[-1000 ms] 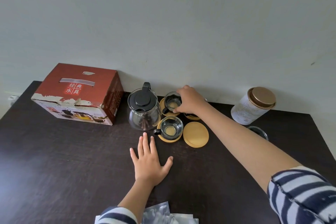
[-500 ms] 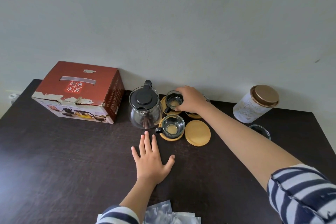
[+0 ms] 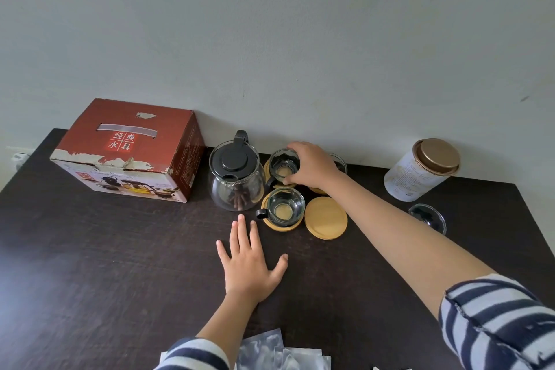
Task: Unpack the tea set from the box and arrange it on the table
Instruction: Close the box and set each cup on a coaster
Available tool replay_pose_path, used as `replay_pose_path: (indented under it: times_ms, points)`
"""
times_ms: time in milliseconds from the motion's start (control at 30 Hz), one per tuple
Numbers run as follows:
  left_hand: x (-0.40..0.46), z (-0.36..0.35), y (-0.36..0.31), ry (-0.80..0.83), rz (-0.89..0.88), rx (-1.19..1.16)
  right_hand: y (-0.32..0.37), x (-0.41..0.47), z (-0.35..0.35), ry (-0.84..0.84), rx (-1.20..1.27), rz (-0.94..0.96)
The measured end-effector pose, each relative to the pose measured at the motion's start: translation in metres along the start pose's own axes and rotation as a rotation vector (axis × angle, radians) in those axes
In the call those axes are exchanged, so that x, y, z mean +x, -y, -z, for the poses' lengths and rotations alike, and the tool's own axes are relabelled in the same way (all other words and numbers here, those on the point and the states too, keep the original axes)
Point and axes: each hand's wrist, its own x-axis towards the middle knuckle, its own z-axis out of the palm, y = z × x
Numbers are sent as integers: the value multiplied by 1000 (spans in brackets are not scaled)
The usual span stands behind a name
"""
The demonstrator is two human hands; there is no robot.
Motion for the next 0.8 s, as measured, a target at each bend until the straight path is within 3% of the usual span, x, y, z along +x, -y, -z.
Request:
replay_pose_path:
  times_ms: [467,800]
  points:
    - [0,-1,0,1,4,5,-8,-9,4,-2,51,26]
    - [1,0,-1,9,4,19,-65,-114,29,-301,169,-205]
